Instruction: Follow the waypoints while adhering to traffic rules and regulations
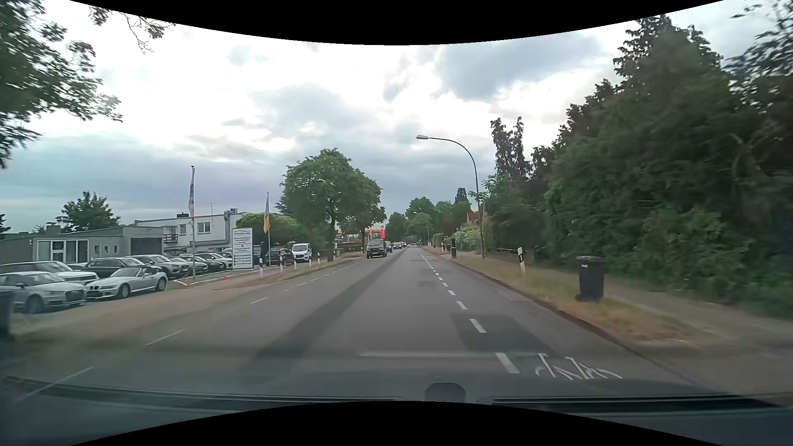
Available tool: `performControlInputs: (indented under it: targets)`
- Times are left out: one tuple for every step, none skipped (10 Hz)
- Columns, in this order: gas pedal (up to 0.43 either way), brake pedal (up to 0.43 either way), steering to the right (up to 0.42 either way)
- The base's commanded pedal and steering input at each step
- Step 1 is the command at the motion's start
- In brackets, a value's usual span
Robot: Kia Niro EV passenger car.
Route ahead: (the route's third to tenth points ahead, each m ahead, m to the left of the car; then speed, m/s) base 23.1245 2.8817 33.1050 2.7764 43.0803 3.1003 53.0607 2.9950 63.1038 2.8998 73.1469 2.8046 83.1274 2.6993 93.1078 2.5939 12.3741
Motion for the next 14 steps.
performControlInputs:
  targets:
    - [0.130,0.000,-0.003]
    - [0.130,0.000,-0.003]
    - [0.130,0.000,-0.003]
    - [0.130,0.000,-0.004]
    - [0.130,0.000,-0.006]
    - [0.130,0.000,-0.006]
    - [0.130,0.000,-0.006]
    - [0.130,0.000,-0.006]
    - [0.130,0.000,-0.006]
    - [0.130,0.000,-0.006]
    - [0.130,0.000,-0.008]
    - [0.130,0.000,-0.010]
    - [0.130,0.000,-0.010]
    - [0.130,0.000,-0.010]
